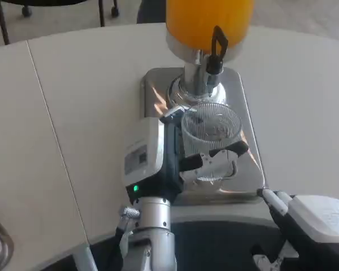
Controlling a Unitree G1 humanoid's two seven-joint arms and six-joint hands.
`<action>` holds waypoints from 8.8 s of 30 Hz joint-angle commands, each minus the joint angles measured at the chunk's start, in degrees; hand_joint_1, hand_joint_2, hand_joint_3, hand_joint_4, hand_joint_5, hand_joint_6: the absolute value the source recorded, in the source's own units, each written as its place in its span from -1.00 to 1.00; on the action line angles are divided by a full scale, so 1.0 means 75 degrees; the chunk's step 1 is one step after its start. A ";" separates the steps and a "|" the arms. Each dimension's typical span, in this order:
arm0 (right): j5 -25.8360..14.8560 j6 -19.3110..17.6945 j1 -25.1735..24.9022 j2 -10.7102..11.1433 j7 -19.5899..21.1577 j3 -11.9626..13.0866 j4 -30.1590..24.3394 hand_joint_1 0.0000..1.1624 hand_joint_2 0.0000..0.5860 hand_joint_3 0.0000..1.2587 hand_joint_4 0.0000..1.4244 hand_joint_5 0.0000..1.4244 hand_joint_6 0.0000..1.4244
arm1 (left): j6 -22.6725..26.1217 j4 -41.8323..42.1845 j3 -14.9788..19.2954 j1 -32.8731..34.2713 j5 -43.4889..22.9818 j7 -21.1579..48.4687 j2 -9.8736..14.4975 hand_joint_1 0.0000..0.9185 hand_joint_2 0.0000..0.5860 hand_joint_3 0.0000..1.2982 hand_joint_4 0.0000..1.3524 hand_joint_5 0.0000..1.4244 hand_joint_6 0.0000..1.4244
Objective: Grasp the cup under the faucet to collect the drink, then remove the cup.
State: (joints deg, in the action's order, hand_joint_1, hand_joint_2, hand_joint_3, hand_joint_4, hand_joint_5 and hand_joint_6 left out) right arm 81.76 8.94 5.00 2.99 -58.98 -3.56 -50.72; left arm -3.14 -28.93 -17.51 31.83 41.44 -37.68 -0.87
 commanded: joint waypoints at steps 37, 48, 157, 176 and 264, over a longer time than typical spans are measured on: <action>-0.0593 0.0312 -0.0060 0.0351 -0.0125 0.0395 0.0122 -0.28 0.78 -1.00 -1.00 -1.00 -1.00 | 0.0383 -0.1799 -0.0134 0.1467 -0.0356 -0.0995 -0.0227 -0.45 -0.74 -0.45 -0.64 -0.13 0.41; -0.0470 0.0378 -0.0225 0.0312 -0.0063 0.0237 0.0289 -0.28 0.77 -1.00 -1.00 -1.00 -1.00 | -0.0193 -0.1449 -0.0112 0.1274 -0.0596 -0.0665 0.0120 -0.63 -0.84 -0.59 -0.93 -0.52 -0.24; -0.4602 -0.1089 -0.0218 -0.0118 0.7483 0.0336 0.0515 -0.31 0.80 -1.00 -1.00 -1.00 -1.00 | -0.3565 0.6515 0.3139 -0.5717 -0.1088 0.4840 0.4367 -0.93 -0.61 -0.89 -1.00 -0.91 -0.77; -0.6033 -0.1064 -0.0292 0.0171 0.8341 0.1277 0.1471 -0.38 0.79 -1.00 -1.00 -1.00 -0.94 | -0.3474 0.6602 0.3255 -0.5930 -0.1153 0.4972 0.4358 -0.96 -0.62 -0.88 -1.00 -0.89 -0.77; -0.7759 0.0288 -0.4468 -0.0003 0.7463 -0.1429 0.5177 -0.39 0.84 -0.99 -1.00 -1.00 -0.88 | -0.3137 0.6617 0.3175 -0.5805 -0.1048 0.5353 0.4130 -0.97 -0.62 -0.83 -1.00 -0.88 -0.77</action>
State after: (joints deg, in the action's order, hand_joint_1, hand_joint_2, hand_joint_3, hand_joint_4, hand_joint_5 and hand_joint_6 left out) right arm 22.46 8.85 -27.00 2.38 -0.46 -12.42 -13.39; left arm -27.16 21.22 6.57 -11.95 34.03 1.67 30.01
